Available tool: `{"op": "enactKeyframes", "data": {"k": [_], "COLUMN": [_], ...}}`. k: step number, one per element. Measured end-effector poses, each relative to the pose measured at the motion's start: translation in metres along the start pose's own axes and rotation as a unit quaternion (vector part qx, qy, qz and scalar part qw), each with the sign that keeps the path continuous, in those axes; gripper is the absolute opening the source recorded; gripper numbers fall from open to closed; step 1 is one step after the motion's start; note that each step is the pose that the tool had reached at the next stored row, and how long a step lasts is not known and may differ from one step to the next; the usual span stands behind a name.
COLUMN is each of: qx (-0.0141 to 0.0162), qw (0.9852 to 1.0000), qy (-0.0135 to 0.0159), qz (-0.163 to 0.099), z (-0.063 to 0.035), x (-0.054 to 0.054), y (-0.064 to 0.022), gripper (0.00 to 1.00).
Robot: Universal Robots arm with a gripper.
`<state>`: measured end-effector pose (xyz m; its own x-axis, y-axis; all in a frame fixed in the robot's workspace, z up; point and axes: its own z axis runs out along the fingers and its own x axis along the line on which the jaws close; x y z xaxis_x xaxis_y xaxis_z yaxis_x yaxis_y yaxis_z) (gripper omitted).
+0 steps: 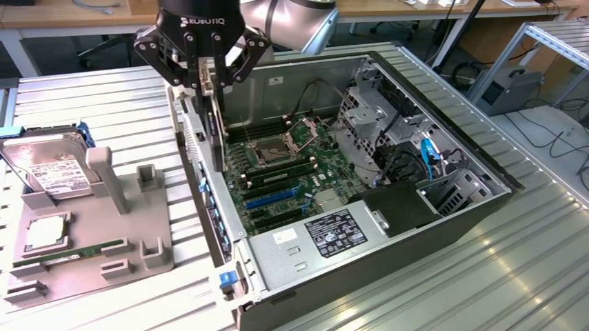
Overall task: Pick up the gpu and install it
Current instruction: 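Pick up the gpu and move the gpu toward the slot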
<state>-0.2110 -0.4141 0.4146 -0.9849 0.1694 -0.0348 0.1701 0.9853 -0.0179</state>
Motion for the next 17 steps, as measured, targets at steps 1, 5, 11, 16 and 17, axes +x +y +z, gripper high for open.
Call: {"op": "enactKeyframes", "data": {"k": [1, 5, 11, 16, 17], "qx": [0.0000, 0.0000, 0.0000, 0.0000, 0.0000], "qw": [1.0000, 1.0000, 1.0000, 1.0000, 1.0000], "qy": [0.0000, 0.0000, 0.0000, 0.0000, 0.0000], "qz": [0.000, 0.000, 0.000, 0.000, 0.000], "z": [0.0003, 0.0015, 0.0033, 0.0048, 0.0051], "x": [-0.0005, -0.0024, -0.0051, -0.0073, -0.0076], "y": [0.0001, 0.0004, 0.0010, 0.0014, 0.0014], "gripper": [0.28, 0.28, 0.28, 0.28, 0.28]}}
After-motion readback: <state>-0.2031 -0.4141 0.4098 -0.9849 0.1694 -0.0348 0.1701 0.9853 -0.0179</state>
